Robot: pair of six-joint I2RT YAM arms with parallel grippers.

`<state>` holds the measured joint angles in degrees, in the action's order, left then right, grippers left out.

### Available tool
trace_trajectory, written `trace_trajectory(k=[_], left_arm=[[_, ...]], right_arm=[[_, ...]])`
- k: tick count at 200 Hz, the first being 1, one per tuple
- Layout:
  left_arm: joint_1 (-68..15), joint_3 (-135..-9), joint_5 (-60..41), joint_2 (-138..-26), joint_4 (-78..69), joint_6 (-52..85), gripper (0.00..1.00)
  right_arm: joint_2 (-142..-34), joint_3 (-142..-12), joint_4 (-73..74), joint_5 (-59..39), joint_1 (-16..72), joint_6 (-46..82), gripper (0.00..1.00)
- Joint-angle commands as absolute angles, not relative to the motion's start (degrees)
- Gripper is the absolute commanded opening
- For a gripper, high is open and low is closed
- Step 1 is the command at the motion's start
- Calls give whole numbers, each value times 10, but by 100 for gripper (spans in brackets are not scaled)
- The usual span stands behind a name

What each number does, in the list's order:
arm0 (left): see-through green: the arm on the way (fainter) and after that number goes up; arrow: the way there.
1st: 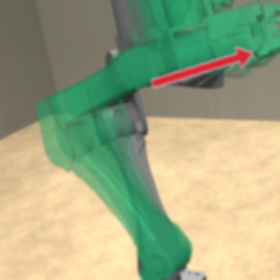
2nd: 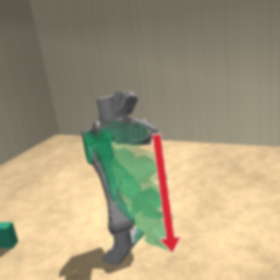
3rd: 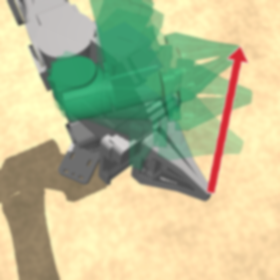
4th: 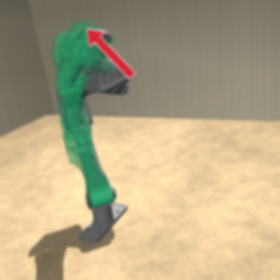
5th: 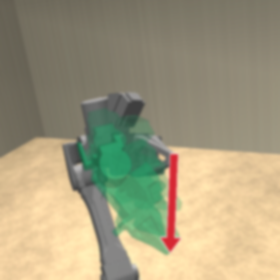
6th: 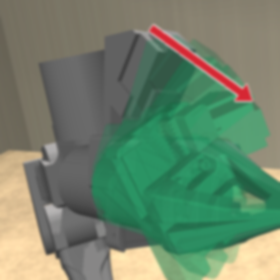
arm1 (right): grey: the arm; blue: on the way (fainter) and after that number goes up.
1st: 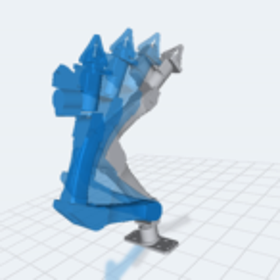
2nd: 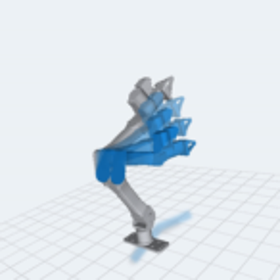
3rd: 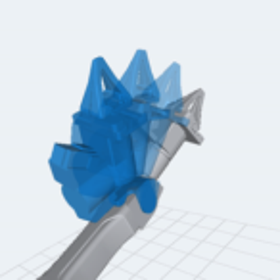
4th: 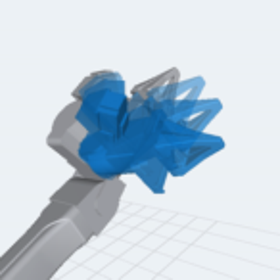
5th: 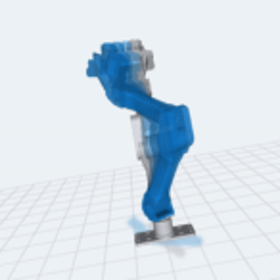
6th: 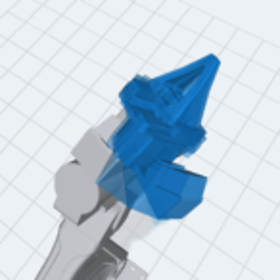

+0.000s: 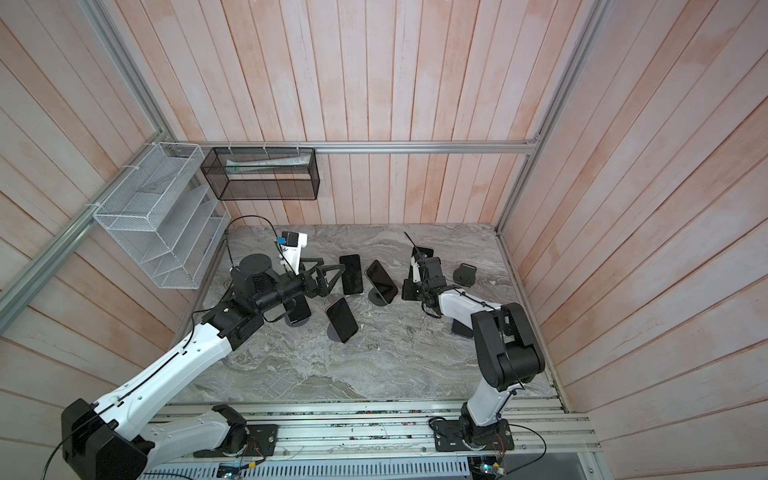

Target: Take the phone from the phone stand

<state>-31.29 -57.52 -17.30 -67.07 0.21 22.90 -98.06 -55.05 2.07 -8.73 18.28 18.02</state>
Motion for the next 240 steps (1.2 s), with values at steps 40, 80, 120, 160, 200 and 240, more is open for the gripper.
trace_trajectory(k=[40, 80, 120, 160, 200, 240], left_arm=[[-315, -568, -166, -666, 0, 220, 100], [-315, -568, -168, -667, 0, 219, 100], [-314, -569, -168, -667, 0, 219, 100], [-314, -568, -171, -668, 0, 220, 100], [-314, -568, -170, -668, 0, 220, 100], [-314, -568, -171, -668, 0, 221, 100]], right_arm=[[-1027, -590, 12, -65, 196, 180, 0], [-1048, -599, 5, -56, 205, 173, 0], [-1048, -591, 7, -59, 209, 173, 0], [-1050, -588, 3, -64, 216, 170, 0], [-1042, -576, 8, -61, 221, 171, 0], [-1033, -565, 6, -65, 226, 168, 0]])
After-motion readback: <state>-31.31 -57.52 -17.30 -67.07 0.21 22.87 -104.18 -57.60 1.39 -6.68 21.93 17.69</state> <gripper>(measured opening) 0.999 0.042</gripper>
